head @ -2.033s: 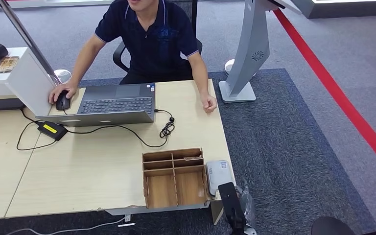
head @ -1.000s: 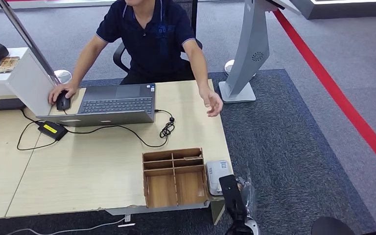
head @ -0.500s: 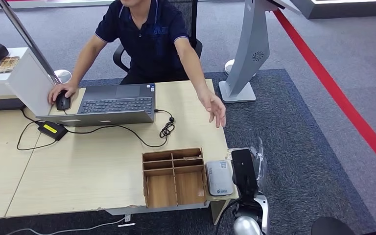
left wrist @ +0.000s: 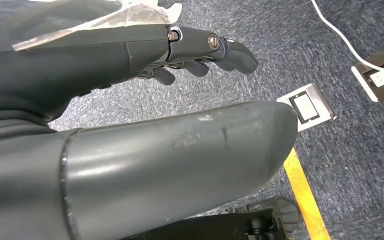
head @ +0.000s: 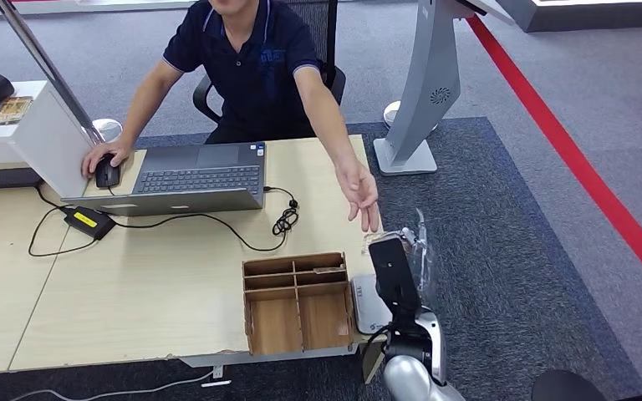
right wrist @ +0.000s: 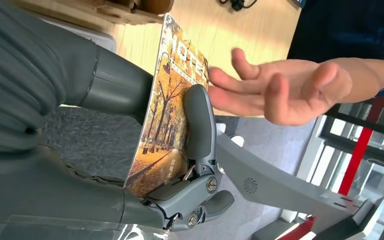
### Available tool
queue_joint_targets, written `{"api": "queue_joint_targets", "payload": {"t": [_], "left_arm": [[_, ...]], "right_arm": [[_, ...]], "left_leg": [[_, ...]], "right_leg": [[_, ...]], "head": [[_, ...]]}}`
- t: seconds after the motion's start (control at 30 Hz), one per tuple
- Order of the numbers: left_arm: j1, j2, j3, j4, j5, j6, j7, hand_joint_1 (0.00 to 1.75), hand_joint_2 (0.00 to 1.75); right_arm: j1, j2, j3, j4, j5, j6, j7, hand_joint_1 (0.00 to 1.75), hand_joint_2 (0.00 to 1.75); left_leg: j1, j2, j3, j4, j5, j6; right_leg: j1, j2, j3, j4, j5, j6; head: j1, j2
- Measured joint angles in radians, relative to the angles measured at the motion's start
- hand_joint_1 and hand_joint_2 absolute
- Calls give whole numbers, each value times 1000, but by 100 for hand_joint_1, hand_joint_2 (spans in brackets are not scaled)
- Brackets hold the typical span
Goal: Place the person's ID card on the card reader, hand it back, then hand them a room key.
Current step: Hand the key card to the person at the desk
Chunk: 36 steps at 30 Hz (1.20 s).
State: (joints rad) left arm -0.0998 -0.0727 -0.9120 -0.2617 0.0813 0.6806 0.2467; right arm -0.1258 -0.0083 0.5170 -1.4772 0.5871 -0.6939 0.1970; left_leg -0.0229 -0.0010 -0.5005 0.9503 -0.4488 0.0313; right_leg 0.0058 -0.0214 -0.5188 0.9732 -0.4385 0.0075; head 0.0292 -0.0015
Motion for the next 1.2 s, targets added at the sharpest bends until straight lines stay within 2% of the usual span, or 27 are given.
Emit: {"api": "queue_joint_targets", "payload": {"t": [0.4, 0.47, 0.53, 0.6, 1.2], "left_arm": [[0, 0, -8, 0, -4, 0, -3, 0, 0], [0, 0, -11, 0, -5, 0, -4, 0, 0], [0, 0, -15, 0, -5, 0, -4, 0, 0], [0, -1, -18, 0, -5, 0, -4, 0, 0], [-1, -2, -24, 0, -2, 2, -6, 0, 0]], "right_arm": [[-56, -8, 78, 24, 0, -1, 7, 175, 175], [-64, -8, 88, 29, 0, -1, 8, 138, 175], [-72, -9, 97, 35, 0, -1, 11, 51, 175], [-78, -9, 105, 40, 3, -2, 13, 0, 175], [-77, -22, 141, 72, 18, -1, 36, 0, 175]], "left_leg": [[0, 0, 0, 0, 0, 0], [0, 0, 0, 0, 0, 0], [0, 0, 0, 0, 0, 0], [0, 0, 0, 0, 0, 0], [0, 0, -1, 0, 0, 0]], "right_leg": [[0, 0, 0, 0, 0, 0], [0, 0, 0, 0, 0, 0], [0, 0, 0, 0, 0, 0], [0, 0, 0, 0, 0, 0], [0, 0, -1, 0, 0, 0]], "head": [[0, 0], [0, 0], [0, 0], [0, 0], [0, 0]]}}
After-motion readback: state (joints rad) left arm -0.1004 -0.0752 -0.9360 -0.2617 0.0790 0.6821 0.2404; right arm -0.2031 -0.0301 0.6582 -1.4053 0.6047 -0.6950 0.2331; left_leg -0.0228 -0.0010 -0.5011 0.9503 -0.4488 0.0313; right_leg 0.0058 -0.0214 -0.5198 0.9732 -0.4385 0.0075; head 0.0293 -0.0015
